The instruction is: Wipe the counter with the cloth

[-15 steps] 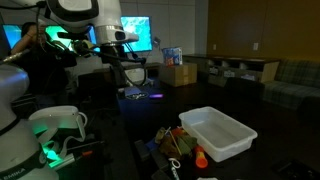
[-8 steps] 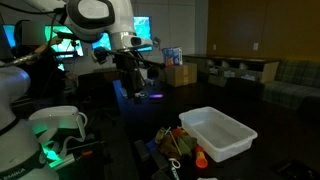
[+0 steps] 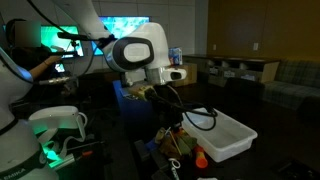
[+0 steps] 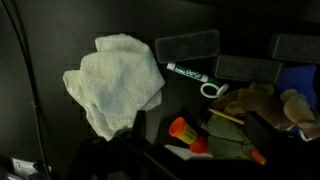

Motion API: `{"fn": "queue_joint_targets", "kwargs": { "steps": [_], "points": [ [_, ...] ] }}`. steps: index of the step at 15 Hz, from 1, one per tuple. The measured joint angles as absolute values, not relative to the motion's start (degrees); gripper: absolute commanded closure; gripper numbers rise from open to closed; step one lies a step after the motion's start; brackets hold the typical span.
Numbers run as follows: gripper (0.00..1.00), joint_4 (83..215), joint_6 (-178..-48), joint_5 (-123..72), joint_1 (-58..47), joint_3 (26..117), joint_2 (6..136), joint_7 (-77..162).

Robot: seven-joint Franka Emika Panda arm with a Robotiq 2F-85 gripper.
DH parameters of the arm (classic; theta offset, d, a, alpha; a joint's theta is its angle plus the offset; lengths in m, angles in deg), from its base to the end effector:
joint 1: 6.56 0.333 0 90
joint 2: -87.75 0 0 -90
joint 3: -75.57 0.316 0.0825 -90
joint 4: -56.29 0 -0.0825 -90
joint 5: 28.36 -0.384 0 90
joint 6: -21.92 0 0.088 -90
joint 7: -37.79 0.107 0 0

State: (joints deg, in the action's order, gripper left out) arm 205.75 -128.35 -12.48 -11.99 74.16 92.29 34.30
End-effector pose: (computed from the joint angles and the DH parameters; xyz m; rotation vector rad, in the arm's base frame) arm 0.4399 -0.0462 0.2889 2.9736 0.2626 0.1185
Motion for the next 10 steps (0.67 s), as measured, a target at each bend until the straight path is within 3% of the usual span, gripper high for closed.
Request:
{"fn": "queue_joint_targets", "kwargs": {
  "steps": [5,10],
  "points": [
    [0.0,198.0,-141.46,-14.48,-14.4,70.69,73.57,26.49],
    [0.0,186.72,-145.07,-18.09,-19.03,71.65,56.42,21.78]
  ]
}}
